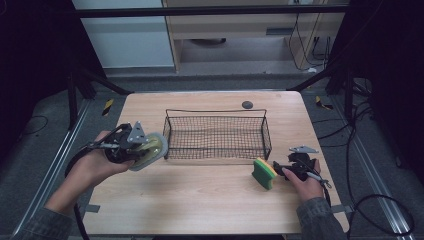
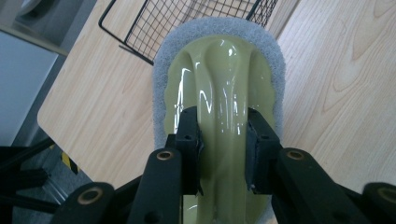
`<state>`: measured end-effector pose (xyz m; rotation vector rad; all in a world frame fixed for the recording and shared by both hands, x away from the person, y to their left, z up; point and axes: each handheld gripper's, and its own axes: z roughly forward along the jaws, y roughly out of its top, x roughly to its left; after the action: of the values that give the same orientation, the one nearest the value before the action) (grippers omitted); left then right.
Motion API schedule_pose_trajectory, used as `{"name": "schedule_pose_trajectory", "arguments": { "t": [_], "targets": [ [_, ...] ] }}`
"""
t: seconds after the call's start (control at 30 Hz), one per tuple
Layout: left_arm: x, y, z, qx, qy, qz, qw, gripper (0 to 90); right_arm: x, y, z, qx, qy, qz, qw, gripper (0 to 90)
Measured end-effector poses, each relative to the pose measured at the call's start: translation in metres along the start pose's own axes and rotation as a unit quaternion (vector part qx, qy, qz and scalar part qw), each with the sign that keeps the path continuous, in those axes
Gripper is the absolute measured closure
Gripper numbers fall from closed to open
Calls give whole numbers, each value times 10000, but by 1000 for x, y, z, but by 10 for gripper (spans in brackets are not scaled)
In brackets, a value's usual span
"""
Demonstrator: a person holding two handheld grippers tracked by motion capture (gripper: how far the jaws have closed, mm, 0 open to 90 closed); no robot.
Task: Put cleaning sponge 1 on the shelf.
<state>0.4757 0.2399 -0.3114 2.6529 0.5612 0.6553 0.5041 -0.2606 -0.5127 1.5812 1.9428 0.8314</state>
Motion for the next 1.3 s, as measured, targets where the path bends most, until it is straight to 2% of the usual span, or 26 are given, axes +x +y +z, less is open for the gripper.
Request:
{"name": "schedule_pose_trajectory", "arguments": {
  "t": [0.23, 0.5, 0.57, 0.63, 0.67, 0.73, 0.83, 1.0, 1.03, 1.2, 1.3],
  "targets": [
    [11, 10, 1, 27, 50, 342, 9994, 704, -1, 0, 0, -22, 22, 9, 10000, 18],
    [26, 23, 0, -210, -51, 540, 9983, 704, -1, 0, 0, -8, 77, -32, 10000, 12],
    [31, 30, 5, -147, -82, 696, 9974, 704, -1, 0, 0, -10, 79, -68, 9999, 12],
    [34, 36, 8, -114, -25, 827, 9965, 704, -1, 1, 1, -5, 71, -82, 9999, 8],
    [34, 36, 8, -114, -25, 827, 9965, 705, -1, 1, 1, -5, 71, -82, 9999, 8],
    [37, 43, 12, -196, 41, 920, 9956, 704, 0, 1, 1, 3, 81, -87, 9999, 8],
    [42, 54, 17, -276, 104, 902, 9955, 705, 0, 1, 1, 1, 88, -93, 9999, 8],
    [41, 70, 20, -367, 234, 1003, 9940, 705, 0, 1, 1, -1, 94, -93, 9999, 8],
    [39, 75, 24, -369, 253, 1153, 9923, 705, -1, 1, 1, -10, 117, -131, 9998, 9],
    [38, 81, 35, -288, 308, 1308, 9905, 704, -1, 0, 0, -4, 123, -153, 9998, 9],
    [39, 84, 40, -372, 300, 1318, 9901, 704, -1, 0, 0, -2, 120, -154, 9998, 9]
  ]
}}
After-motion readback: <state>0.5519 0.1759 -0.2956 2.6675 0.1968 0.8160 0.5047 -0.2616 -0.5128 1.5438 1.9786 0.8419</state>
